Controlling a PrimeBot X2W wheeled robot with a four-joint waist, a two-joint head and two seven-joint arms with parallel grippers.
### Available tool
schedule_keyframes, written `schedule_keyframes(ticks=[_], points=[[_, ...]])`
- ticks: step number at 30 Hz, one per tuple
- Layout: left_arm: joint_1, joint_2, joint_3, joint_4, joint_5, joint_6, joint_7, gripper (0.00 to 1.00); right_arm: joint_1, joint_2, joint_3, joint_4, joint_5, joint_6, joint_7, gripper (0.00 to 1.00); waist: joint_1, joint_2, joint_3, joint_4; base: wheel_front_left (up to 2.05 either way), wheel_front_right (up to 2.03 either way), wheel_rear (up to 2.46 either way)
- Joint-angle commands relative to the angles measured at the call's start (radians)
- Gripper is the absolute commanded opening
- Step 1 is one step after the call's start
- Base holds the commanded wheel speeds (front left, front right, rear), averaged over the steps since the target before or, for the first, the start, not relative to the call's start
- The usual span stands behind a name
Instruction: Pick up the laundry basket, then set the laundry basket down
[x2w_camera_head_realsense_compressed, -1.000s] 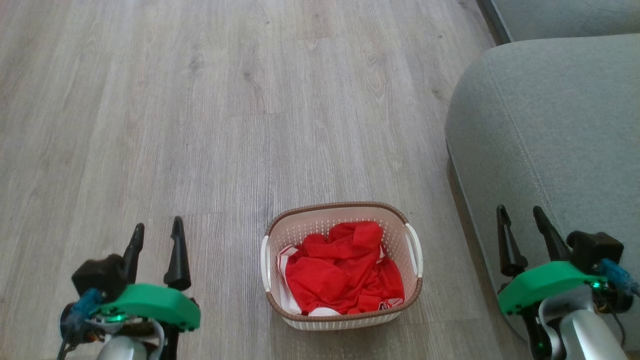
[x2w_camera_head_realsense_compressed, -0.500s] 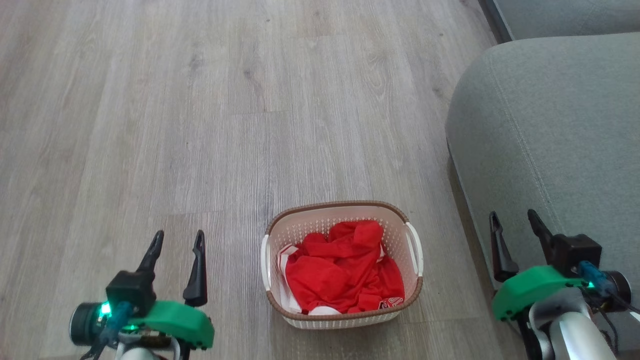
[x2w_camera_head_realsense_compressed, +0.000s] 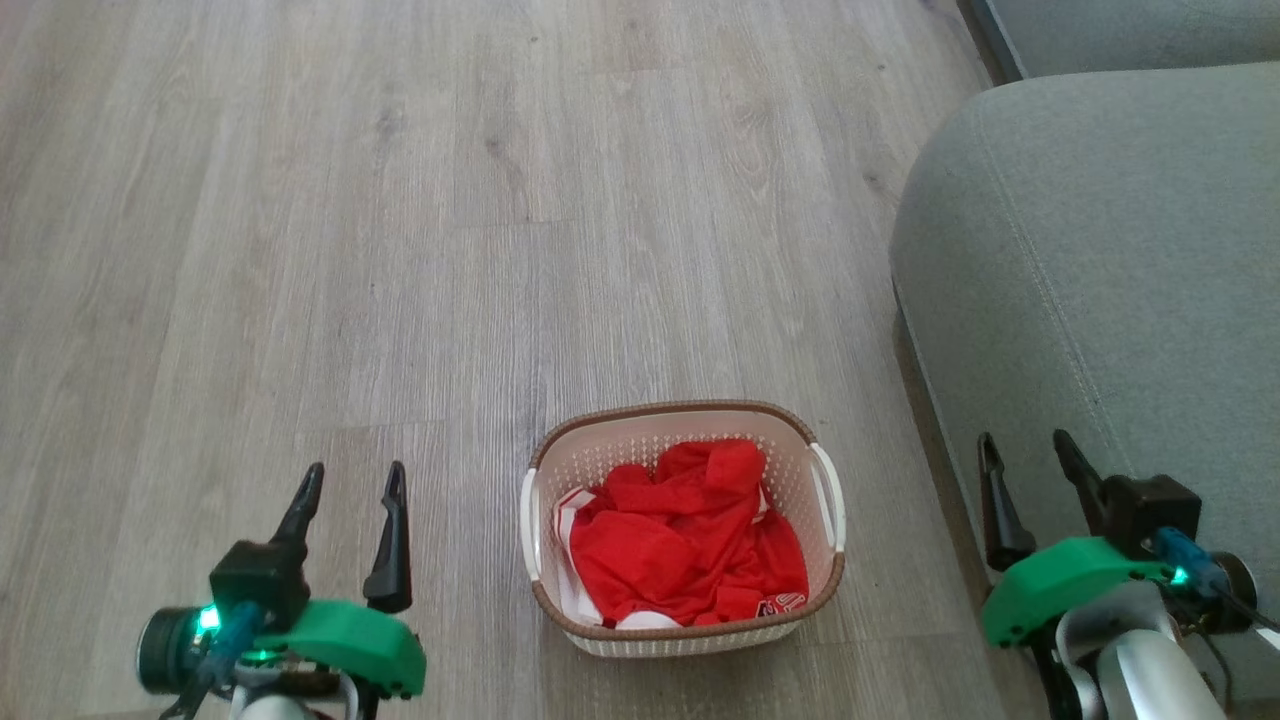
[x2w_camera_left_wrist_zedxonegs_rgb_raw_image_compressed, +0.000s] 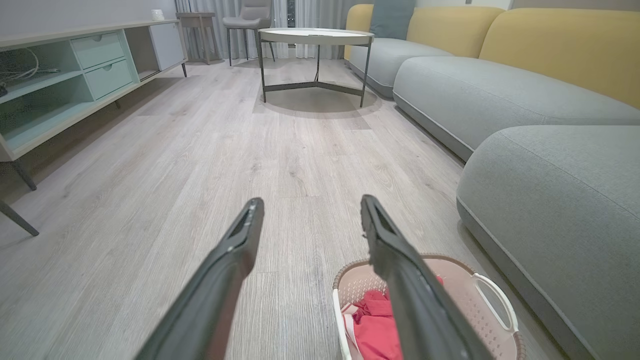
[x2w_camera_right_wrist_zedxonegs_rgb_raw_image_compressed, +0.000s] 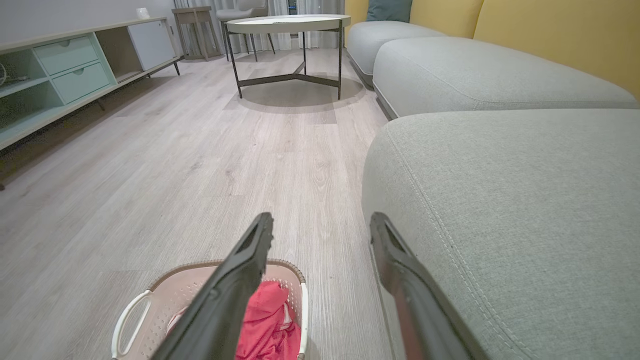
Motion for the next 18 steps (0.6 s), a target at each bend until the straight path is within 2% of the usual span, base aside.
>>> schedule_keyframes(ticks=[1,12,18], points=[[-0.041,0.015,0.036,-0.028,-0.006,0.006,-0.001,1.00,-0.036,0.000,0.024,-0.026,0.005,-0.001,-0.014,1.00,0.0000,-0.0001,0.000,0.000,0.00,0.00,0.00],[-0.044,0.020,0.030,-0.030,-0.013,0.011,-0.001,1.00,-0.048,-0.006,0.029,-0.017,0.001,-0.001,-0.017,1.00,0.0000,-0.0001,0.010,-0.005,0.00,0.00,0.00],[-0.070,0.023,0.031,-0.022,-0.024,0.009,-0.003,1.00,-0.077,-0.006,0.032,-0.019,-0.003,-0.001,-0.018,1.00,0.0000,-0.0001,0.070,-0.010,0.00,0.00,0.00]])
